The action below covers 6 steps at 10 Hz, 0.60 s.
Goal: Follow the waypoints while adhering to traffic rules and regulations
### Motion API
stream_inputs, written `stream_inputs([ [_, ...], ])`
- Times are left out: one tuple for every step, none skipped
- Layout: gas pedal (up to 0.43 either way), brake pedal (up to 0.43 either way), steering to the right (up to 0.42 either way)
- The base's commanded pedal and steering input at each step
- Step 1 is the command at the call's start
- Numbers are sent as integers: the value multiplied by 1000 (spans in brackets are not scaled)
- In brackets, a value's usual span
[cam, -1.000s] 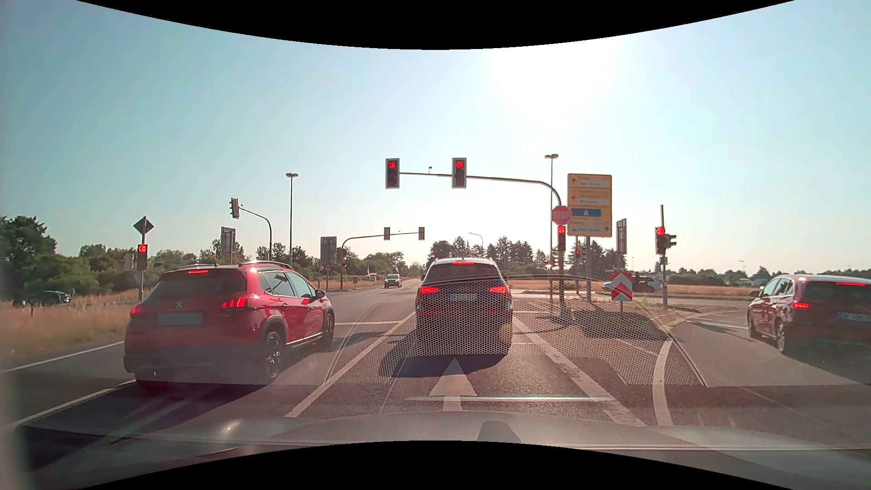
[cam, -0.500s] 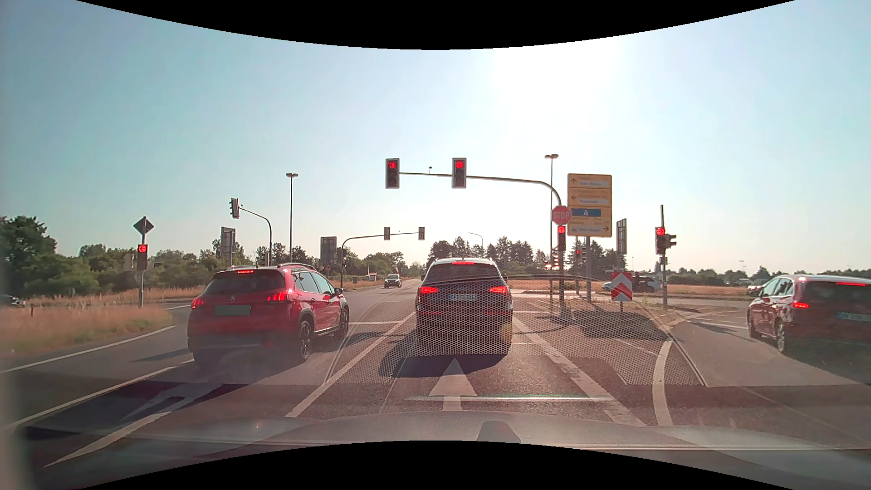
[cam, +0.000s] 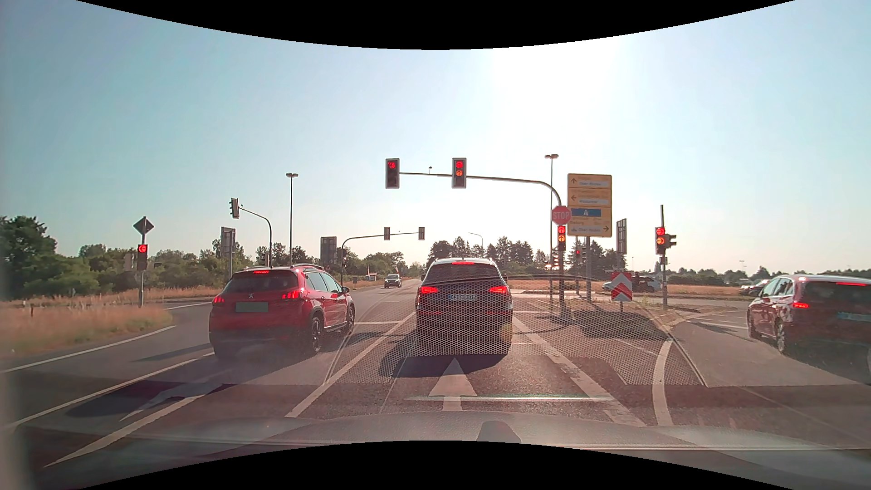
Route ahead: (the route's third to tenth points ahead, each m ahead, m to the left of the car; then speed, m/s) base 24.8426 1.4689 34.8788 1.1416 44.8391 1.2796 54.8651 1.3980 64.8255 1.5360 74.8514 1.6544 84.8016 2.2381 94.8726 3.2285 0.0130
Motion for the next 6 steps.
stream_inputs([
  [0, 0, 0],
  [0, 0, 0],
  [0, 0, 0],
  [0, 0, 0],
  [0, 0, 0],
  [0, 0, 0],
])
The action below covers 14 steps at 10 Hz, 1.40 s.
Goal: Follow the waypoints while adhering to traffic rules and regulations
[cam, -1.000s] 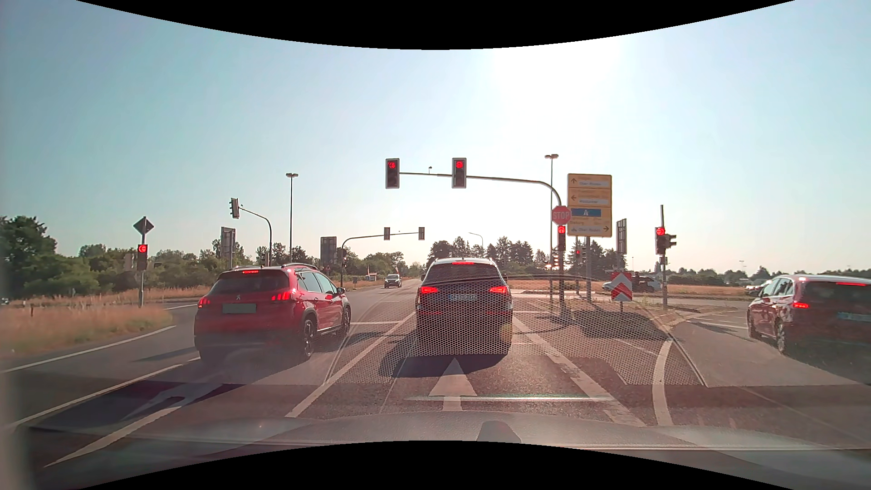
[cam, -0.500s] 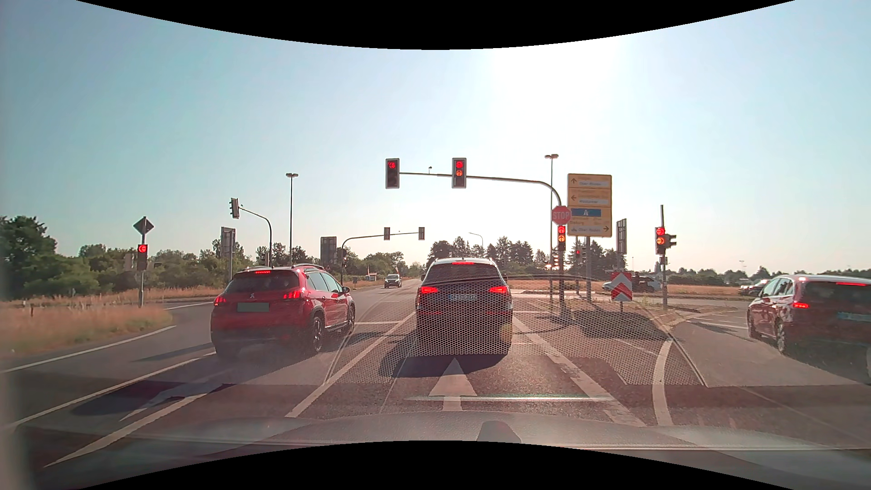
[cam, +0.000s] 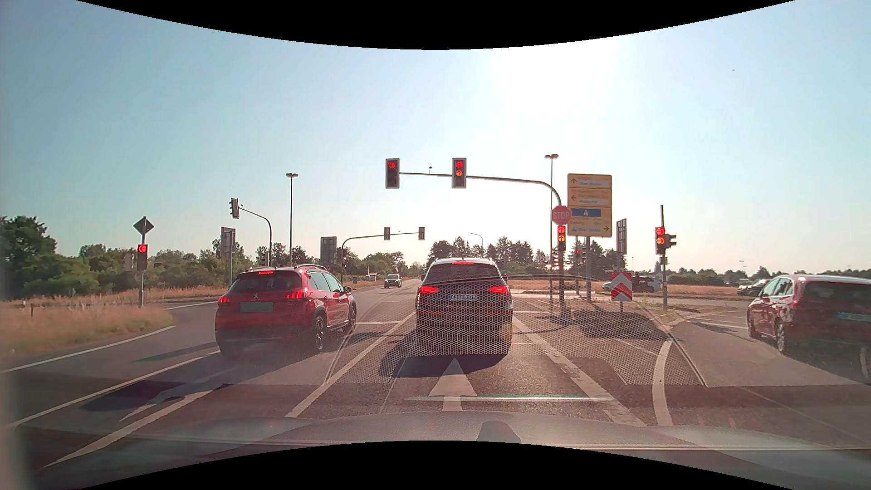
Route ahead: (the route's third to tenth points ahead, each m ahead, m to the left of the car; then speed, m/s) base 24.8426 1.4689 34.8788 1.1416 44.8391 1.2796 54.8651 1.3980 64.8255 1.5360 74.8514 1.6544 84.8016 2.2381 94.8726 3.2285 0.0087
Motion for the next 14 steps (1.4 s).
stream_inputs([
  [0, 0, 0],
  [0, 0, 0],
  [0, 0, 0],
  [0, 0, 0],
  [0, 0, 0],
  [0, 0, 0],
  [0, 0, 0],
  [0, 0, 0],
  [0, 0, 0],
  [0, 0, 0],
  [8, 0, 0],
  [8, 0, 0],
  [8, 0, 0],
  [8, 0, 0],
])
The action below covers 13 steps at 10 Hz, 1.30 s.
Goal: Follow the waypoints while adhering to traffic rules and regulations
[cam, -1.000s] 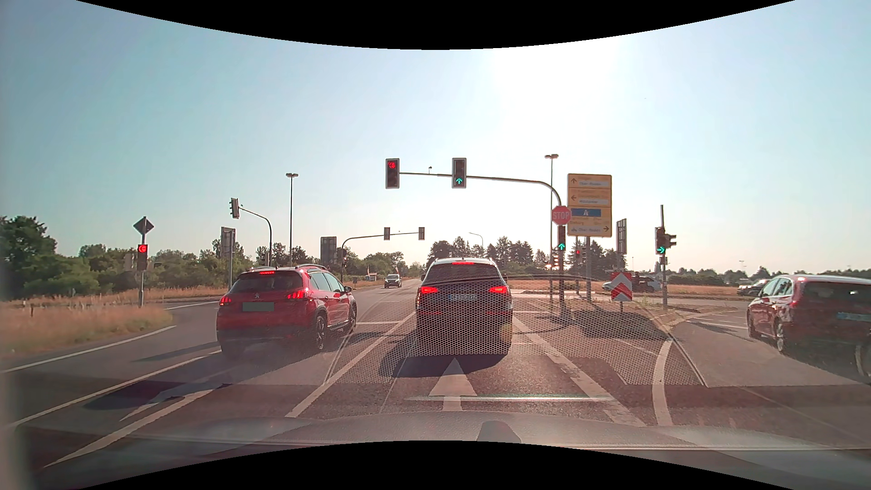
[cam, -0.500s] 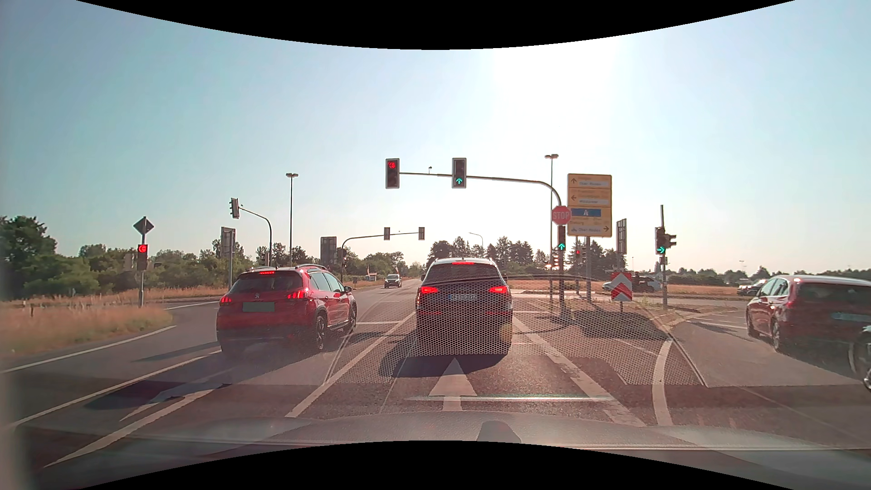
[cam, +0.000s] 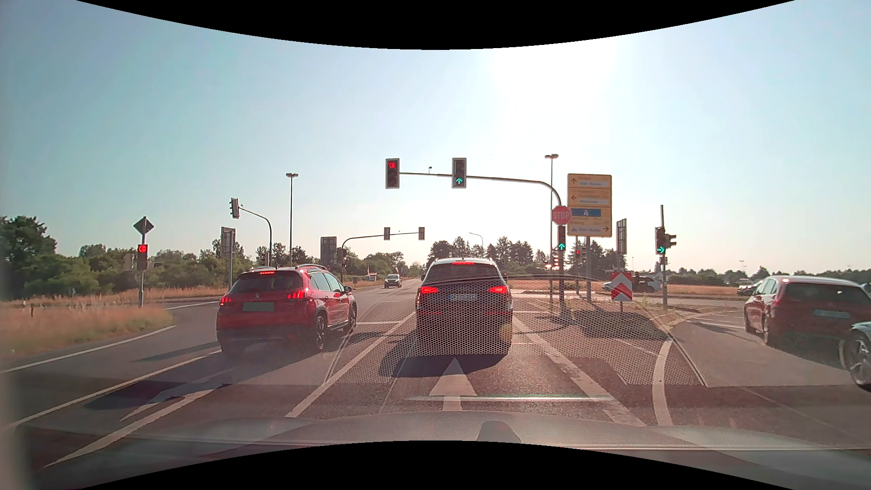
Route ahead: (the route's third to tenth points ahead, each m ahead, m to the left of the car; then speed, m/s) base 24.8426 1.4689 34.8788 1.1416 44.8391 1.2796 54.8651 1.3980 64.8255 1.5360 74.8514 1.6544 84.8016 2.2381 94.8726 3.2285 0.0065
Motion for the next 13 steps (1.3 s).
stream_inputs([
  [8, 0, 0],
  [20, 0, 0],
  [39, 0, 0],
  [67, 0, 0],
  [118, 0, 0],
  [138, 0, 0],
  [157, 0, 0],
  [189, 0, 0],
  [197, 0, 0],
  [209, 0, 0],
  [228, 0, 0],
  [248, 0, 0],
  [260, 0, 0],
])
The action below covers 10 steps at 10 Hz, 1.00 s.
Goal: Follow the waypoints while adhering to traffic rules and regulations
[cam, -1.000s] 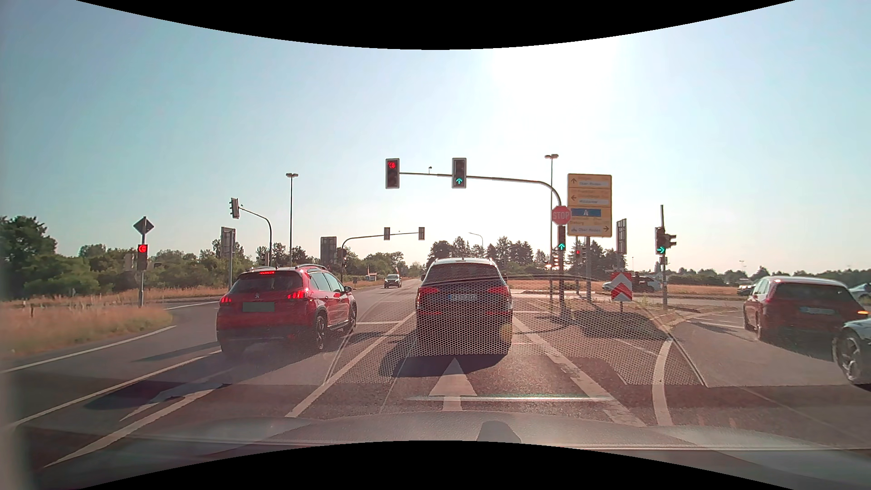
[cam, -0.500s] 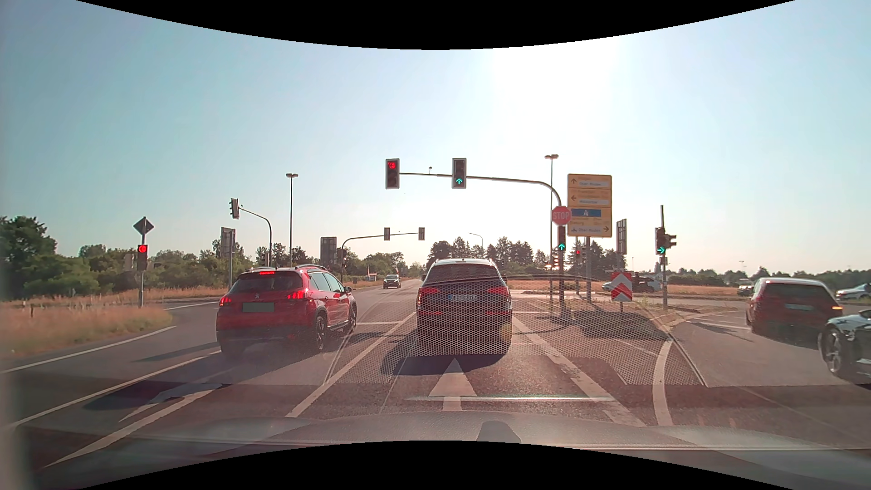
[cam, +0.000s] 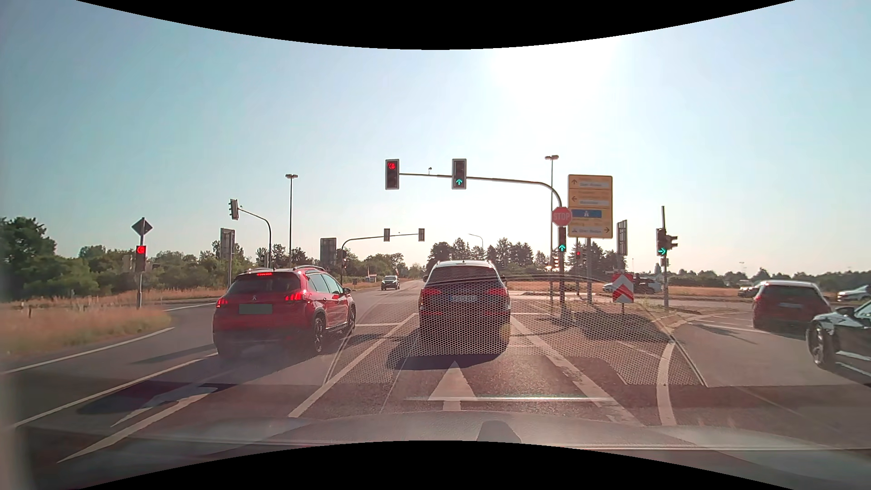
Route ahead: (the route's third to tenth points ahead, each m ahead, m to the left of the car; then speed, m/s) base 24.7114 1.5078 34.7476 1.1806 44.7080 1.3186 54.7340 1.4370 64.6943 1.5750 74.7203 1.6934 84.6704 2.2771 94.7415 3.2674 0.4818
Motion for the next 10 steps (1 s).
stream_inputs([
  [260, 0, 0],
  [268, 0, 0],
  [268, 0, 0],
  [268, 0, 0],
  [268, 0, 0],
  [268, 0, 0],
  [268, 0, 0],
  [268, 0, 0],
  [268, 0, 0],
  [268, 0, 0],
])
